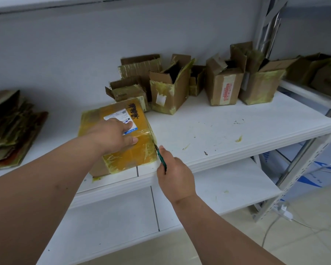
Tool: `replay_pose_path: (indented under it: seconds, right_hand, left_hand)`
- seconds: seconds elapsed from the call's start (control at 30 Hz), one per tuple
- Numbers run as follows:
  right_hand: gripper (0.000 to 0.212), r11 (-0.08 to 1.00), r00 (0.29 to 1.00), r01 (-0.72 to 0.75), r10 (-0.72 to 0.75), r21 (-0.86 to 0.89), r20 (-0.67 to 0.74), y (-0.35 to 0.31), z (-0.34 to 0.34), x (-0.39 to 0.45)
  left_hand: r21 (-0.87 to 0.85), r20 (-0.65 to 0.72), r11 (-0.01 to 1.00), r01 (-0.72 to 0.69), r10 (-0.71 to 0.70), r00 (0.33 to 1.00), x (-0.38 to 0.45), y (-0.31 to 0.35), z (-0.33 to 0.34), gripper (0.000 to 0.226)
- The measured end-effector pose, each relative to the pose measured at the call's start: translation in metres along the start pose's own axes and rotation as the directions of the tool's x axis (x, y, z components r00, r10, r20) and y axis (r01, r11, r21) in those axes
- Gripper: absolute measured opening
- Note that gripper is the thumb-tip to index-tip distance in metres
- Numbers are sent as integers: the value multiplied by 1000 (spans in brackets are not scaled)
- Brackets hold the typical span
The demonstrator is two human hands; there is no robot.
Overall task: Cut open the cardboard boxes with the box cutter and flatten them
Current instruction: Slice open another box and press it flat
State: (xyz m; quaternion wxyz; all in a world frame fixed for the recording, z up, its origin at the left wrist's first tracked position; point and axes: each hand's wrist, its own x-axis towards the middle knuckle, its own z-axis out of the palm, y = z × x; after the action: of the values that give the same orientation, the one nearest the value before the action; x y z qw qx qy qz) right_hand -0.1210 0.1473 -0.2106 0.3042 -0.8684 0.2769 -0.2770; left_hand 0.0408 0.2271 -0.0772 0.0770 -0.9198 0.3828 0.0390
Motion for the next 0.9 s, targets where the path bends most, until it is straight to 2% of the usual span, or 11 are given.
replay_pose_path:
  seconds: [0.13,0.3,0.5,0.6,0.7,0.8,0.9]
  right_hand:
    - [55,992,984,-79,93,-95,149,5,1,-7]
    - [57,977,952,-166,193,-131,237,1,-12,1]
    - [43,970,919,-182,227,-163,323,-2,-26,10]
    - [42,971,928,-239,237,-28,288,4,-24,-1]
    - [42,949,949,-293,274,119,154,12,-22,-11]
    - [39,958,965,-260,252,123,76,15,-25,-3]
    - [42,982,979,-185,180,39,101,11,-33,14]
  left_hand:
    - [-6,-1,1000,-4,4,1000,-1,-1,-1,71]
    - [-30,5,1000,-7,7,1000,-1,-2,-1,71]
    - [-49,-5,999,1,-1,1000,0,-4,-1,71]
    - [-69,-1,997,20,-20,1000,0,-3,-2,78]
    - [-107,-17,990,92,-94,995,1,10,-8,103]
    - [-97,-52,985,145,-151,987,6,28,-8,110]
    - [-132,-30,978,161,-166,986,12,33,-6,100]
